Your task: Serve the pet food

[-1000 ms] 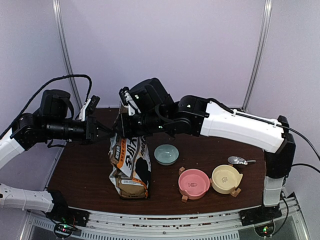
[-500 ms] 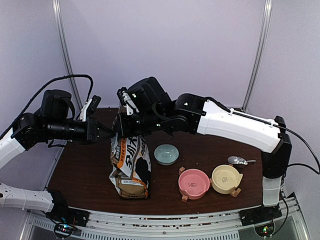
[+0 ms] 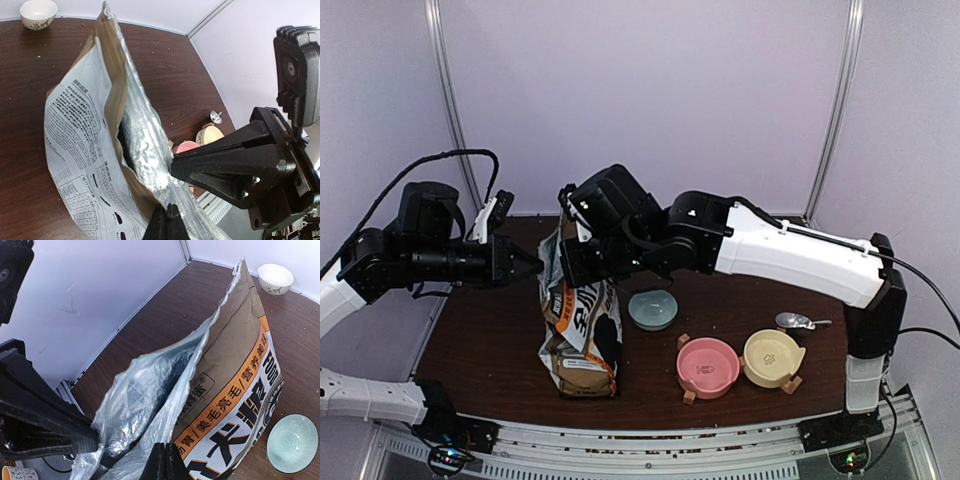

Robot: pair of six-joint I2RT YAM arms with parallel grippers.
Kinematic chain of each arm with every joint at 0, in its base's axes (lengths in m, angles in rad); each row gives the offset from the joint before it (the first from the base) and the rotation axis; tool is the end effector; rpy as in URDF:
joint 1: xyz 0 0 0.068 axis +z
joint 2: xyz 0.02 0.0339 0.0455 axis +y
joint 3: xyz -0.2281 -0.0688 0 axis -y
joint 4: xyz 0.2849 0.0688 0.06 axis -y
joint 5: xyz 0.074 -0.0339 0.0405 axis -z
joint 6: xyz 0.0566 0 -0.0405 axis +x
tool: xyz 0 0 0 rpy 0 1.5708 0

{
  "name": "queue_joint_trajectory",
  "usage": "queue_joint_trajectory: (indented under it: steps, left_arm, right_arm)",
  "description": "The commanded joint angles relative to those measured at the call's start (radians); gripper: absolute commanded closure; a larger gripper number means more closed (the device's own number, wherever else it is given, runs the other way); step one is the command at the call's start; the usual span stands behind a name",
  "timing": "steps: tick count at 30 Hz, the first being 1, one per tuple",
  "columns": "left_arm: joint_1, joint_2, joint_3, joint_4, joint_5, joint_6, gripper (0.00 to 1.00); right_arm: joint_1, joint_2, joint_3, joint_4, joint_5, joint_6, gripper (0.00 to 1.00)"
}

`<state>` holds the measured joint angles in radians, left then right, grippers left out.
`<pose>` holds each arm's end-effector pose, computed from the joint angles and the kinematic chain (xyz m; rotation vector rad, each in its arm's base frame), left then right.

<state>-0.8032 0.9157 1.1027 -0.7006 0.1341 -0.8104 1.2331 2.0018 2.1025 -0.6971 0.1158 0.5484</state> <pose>0.1773 -0.1946 0.3424 0.0812 2.2801 -1.0674 0.1720 0.4700 0.3359 -0.7066 2.1933 0.8648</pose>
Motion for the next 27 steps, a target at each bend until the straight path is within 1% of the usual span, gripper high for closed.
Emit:
queue_joint_trajectory:
  steps: [1, 8, 9, 10, 11, 12, 14, 16, 19, 24, 26, 27]
  left_arm:
    - [0.004, -0.021, -0.015, -0.019, -0.059, -0.010, 1.00]
    - [0.003, -0.016, 0.039, -0.052, -0.093, 0.012, 1.00]
    - [0.004, -0.005, 0.055, -0.054, -0.094, 0.021, 0.95]
    - [0.004, 0.003, 0.072, -0.057, -0.097, 0.028, 0.86]
    - [0.004, 0.016, 0.085, -0.057, -0.103, 0.037, 0.73]
    - [0.005, 0.026, 0.100, -0.057, -0.110, 0.050, 0.63]
    - [0.006, 0.052, 0.132, -0.072, -0.125, 0.079, 0.47]
    - [0.005, 0.086, 0.168, -0.100, -0.145, 0.113, 0.38]
    - [0.007, 0.139, 0.206, -0.116, -0.139, 0.144, 0.29]
    - [0.007, 0.198, 0.231, -0.110, -0.119, 0.167, 0.21]
    - [0.007, 0.216, 0.235, -0.111, -0.119, 0.177, 0.22]
    - [0.008, 0.224, 0.235, -0.118, -0.126, 0.178, 0.27]
  right_arm:
    - [-0.012, -0.063, -0.032, -0.053, 0.093, -0.008, 1.00]
    - [-0.011, -0.118, -0.076, -0.035, 0.090, -0.007, 1.00]
    - [-0.011, -0.125, -0.083, -0.028, 0.085, -0.007, 1.00]
    - [-0.011, -0.134, -0.088, -0.018, 0.078, -0.007, 1.00]
    - [-0.012, -0.139, -0.091, -0.012, 0.072, -0.006, 1.00]
    - [-0.011, -0.143, -0.091, -0.008, 0.065, -0.007, 1.00]
    - [-0.012, -0.145, -0.090, -0.004, 0.059, -0.006, 1.00]
    - [-0.012, -0.146, -0.091, -0.002, 0.054, -0.007, 1.00]
    - [-0.011, -0.143, -0.091, -0.001, 0.050, -0.008, 1.00]
    - [-0.012, -0.145, -0.097, 0.003, 0.044, -0.010, 1.00]
    - [-0.011, -0.146, -0.103, 0.004, 0.042, -0.007, 1.00]
    - [-0.011, -0.148, -0.105, 0.006, 0.042, -0.007, 1.00]
